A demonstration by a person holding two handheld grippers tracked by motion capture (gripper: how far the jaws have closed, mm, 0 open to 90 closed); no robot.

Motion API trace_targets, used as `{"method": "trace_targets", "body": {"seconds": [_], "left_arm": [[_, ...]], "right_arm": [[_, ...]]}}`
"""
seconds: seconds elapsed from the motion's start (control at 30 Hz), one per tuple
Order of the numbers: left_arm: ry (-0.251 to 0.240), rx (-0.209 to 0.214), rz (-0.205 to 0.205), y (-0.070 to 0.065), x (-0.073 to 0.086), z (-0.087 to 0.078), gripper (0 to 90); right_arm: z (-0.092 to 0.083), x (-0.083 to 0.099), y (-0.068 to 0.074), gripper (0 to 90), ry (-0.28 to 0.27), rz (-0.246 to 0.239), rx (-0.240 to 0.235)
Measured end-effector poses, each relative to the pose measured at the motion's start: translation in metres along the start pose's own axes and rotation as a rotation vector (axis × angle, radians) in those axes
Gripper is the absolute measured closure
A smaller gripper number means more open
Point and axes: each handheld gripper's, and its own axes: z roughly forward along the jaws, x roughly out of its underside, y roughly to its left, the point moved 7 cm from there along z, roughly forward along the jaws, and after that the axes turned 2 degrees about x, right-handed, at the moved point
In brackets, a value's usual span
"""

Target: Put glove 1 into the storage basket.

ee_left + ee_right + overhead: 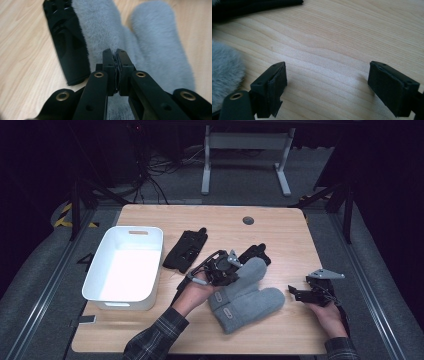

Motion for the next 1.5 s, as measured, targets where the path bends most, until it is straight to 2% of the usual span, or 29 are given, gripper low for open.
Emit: {"method": "trace_targets", "body": {"seconds": [0.13,0.2,0.3,0.43,0.53,0.6,0.63,0.83,0.93,1.0,1.13,1.17,1.23,1.27,1.3,1.33,1.4,1.47,1.5], "left_arm": [[-0.021,0.055,0.0,-0.013,-0.003,0.002,87.3],[-0.028,0.096,0.009,-0.021,-0.004,0.006,86.8],[-0.031,0.119,0.016,-0.027,-0.006,0.008,86.2],[-0.034,0.163,0.045,-0.039,-0.01,0.012,84.7],[-0.045,0.207,0.048,-0.046,-0.012,0.014,81.5],[-0.041,0.218,0.054,-0.05,-0.013,0.016,78.0],[-0.04,0.239,0.063,-0.054,-0.013,0.018,77.1],[-0.044,0.249,0.071,-0.055,-0.013,0.022,72.7],[-0.07,0.221,0.056,-0.045,-0.015,0.017,71.5],[-0.085,0.198,0.037,-0.034,-0.015,0.012,71.4],[-0.116,0.139,-0.035,0.0,-0.012,0.005,71.5],[-0.11,0.113,-0.066,0.017,-0.008,0.003,71.4],[-0.115,0.095,-0.114,0.036,-0.002,0.005,71.2],[-0.115,0.095,-0.114,0.036,-0.002,0.005,70.7],[-0.107,0.096,-0.153,0.047,0.004,0.008,70.1],[-0.107,0.096,-0.153,0.047,0.004,0.008,69.3],[-0.088,0.106,-0.204,0.057,0.015,0.018,66.6],[-0.084,0.12,-0.212,0.058,0.018,0.021,63.7],[-0.079,0.139,-0.231,0.059,0.024,0.028,61.9]], "right_arm": [[0.0,0.0,0.0,16.5,-0.001,0.0,0.0],[0.0,0.0,0.0,16.5,-0.001,0.0,0.0],[0.0,0.0,0.0,16.5,-0.001,0.0,0.0],[0.0,0.0,0.0,16.5,-0.001,0.0,0.0],[0.0,0.0,0.0,16.5,-0.001,0.0,0.0],[0.0,0.0,0.0,16.5,0.0,0.0,0.0],[0.0,0.0,0.0,16.6,-0.001,0.0,0.0],[0.0,0.0,0.0,16.6,0.0,0.0,0.0],[0.0,0.0,0.0,16.6,-0.001,0.001,0.0],[0.0,0.0,0.0,16.6,-0.001,0.0,0.0],[0.0,0.0,0.0,16.6,0.0,0.0,0.0],[0.0,0.0,0.0,16.6,-0.001,0.001,0.0],[0.0,0.0,0.0,16.7,-0.001,0.001,0.001],[0.0,0.0,0.0,16.7,-0.001,0.001,0.001],[0.0,0.0,0.0,16.7,-0.001,0.002,0.001],[0.0,0.0,0.0,16.7,-0.001,0.002,0.001],[0.0,0.0,0.0,16.8,-0.001,0.001,0.001],[0.0,0.0,0.0,16.8,-0.001,0.001,0.001],[0.0,0.0,0.0,16.8,-0.001,0.001,0.001]]}}
